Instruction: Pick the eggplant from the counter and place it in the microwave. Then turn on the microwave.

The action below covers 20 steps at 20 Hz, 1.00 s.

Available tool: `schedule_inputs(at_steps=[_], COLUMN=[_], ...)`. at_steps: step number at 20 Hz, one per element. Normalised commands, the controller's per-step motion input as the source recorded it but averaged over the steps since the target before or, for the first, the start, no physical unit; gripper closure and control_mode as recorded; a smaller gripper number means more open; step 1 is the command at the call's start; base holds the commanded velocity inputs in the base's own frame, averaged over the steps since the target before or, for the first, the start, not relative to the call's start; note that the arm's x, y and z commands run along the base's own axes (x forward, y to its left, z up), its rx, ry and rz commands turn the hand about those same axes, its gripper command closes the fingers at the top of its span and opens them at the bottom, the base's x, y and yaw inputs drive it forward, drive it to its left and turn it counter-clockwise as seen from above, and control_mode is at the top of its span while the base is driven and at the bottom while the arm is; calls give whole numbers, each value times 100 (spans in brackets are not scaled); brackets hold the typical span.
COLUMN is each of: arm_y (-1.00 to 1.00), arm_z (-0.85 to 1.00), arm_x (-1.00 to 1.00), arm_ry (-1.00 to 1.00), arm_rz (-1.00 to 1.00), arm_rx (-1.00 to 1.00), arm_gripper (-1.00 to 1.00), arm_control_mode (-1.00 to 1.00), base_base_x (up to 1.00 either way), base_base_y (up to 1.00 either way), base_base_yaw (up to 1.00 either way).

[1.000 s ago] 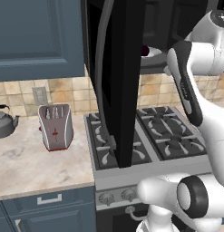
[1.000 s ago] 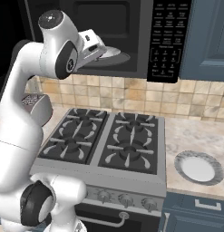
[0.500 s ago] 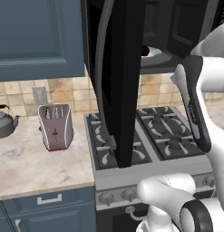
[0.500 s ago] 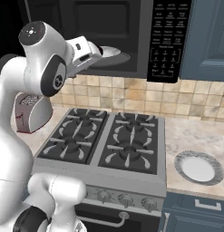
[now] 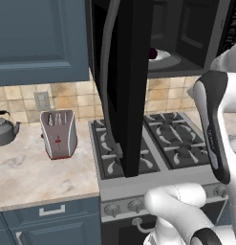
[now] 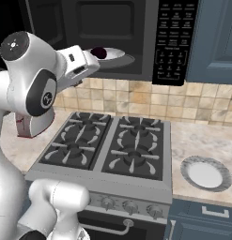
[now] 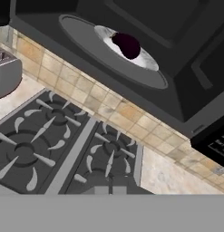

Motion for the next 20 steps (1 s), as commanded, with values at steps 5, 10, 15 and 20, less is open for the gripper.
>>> schedule_inputs(at_steps=[5,10,15,20], arm_y=[0,1,1,0], arm_z=[0,0,0,0], arm_x=[-59,-49,-44,-51], arm_ry=[-3,-3,-1,-1], arm_rz=[0,-1,-2,0], arm_rx=[0,0,0,0], arm_gripper=[100,100,100,100], arm_control_mode=[-100,-100,-100,-100], base_base_x=[0,0,0,0], base_base_y=[0,0,0,0], base_base_yaw=[0,0,0,0])
